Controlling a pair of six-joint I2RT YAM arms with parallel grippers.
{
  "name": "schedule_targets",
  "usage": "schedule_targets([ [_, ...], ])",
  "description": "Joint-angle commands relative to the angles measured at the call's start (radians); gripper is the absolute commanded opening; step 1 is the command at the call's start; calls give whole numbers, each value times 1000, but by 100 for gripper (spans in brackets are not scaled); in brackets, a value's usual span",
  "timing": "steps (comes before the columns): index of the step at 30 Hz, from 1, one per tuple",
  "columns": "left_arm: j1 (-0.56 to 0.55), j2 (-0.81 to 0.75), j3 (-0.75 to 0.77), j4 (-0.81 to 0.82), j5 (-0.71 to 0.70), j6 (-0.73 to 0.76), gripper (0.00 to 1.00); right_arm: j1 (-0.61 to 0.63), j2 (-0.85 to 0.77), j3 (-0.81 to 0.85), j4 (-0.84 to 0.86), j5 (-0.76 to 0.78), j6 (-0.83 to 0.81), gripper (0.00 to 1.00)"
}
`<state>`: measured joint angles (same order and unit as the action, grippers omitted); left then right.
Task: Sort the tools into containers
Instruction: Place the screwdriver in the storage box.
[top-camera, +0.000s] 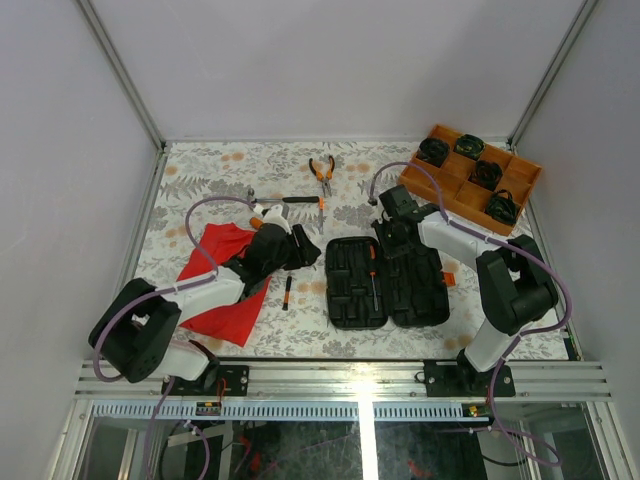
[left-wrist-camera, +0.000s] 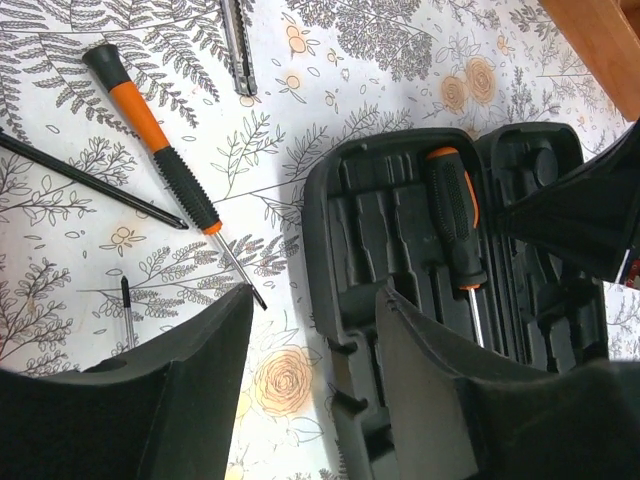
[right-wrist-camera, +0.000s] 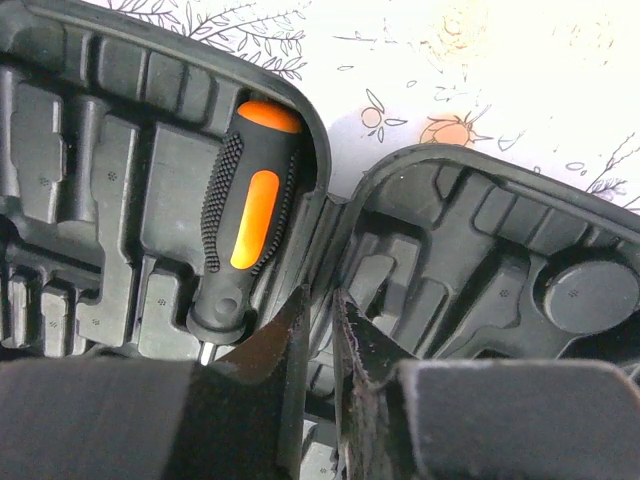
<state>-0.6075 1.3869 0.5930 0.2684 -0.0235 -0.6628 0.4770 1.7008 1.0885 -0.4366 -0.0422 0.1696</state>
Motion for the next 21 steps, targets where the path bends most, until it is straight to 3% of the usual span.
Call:
schedule_targets([
  [1, 6, 38, 15, 112, -3, -7, 53, -1, 11, 23, -9, 34, -158, 16],
  [11, 14, 50, 6, 80, 80, 60, 53, 9, 35, 91, 38, -100, -280, 16],
  [15, 14, 49, -1, 88, 90, 85, 53, 13, 6, 110, 32, -72, -296, 21],
  [21, 14, 60, 4, 80, 71, 93, 54, 12, -150, 64, 74, -49, -225, 47],
])
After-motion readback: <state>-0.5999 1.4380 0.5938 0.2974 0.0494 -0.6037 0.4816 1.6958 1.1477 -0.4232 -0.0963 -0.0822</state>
